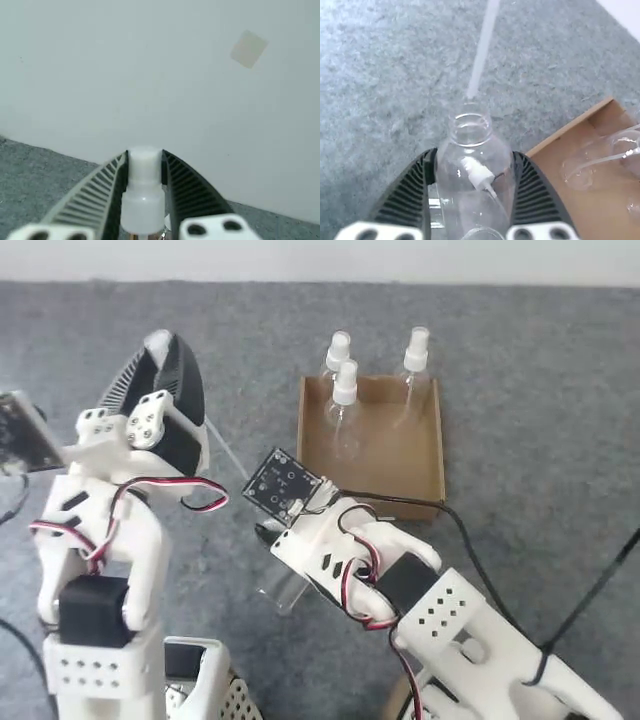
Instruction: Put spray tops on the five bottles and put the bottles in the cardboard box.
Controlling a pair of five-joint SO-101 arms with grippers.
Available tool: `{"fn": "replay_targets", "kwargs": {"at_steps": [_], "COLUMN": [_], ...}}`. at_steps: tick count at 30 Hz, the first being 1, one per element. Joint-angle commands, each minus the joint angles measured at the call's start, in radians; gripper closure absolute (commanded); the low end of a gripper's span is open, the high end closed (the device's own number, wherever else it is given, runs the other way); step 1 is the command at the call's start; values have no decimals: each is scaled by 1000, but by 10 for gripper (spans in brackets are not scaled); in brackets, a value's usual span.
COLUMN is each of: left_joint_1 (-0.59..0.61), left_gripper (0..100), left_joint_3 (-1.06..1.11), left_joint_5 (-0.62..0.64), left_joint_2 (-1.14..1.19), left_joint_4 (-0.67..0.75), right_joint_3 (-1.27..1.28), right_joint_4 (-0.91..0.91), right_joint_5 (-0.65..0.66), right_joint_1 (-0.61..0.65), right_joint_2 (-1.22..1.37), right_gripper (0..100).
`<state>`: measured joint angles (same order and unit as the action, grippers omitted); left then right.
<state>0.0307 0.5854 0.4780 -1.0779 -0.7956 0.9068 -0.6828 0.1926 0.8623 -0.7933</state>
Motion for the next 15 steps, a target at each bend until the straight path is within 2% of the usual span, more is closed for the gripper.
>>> {"fn": "replay_targets", "kwargs": {"at_steps": [1, 8, 15], "left_joint_1": [2, 0, -8], "left_gripper": [990, 990, 990], "left_joint_3": [24, 105, 108], "left_joint_5": [9, 6, 9], "left_joint_2": [-18, -18, -18], "left_joint_4": [29, 112, 120], "right_joint_3": [-11, 20, 35], "right_joint_4": [28, 22, -10], "right_joint_5": [-21, -23, -23], "right_joint_1": [1, 5, 5], "right_joint_2": [-44, -163, -182], "right_gripper": [992, 992, 992]}}
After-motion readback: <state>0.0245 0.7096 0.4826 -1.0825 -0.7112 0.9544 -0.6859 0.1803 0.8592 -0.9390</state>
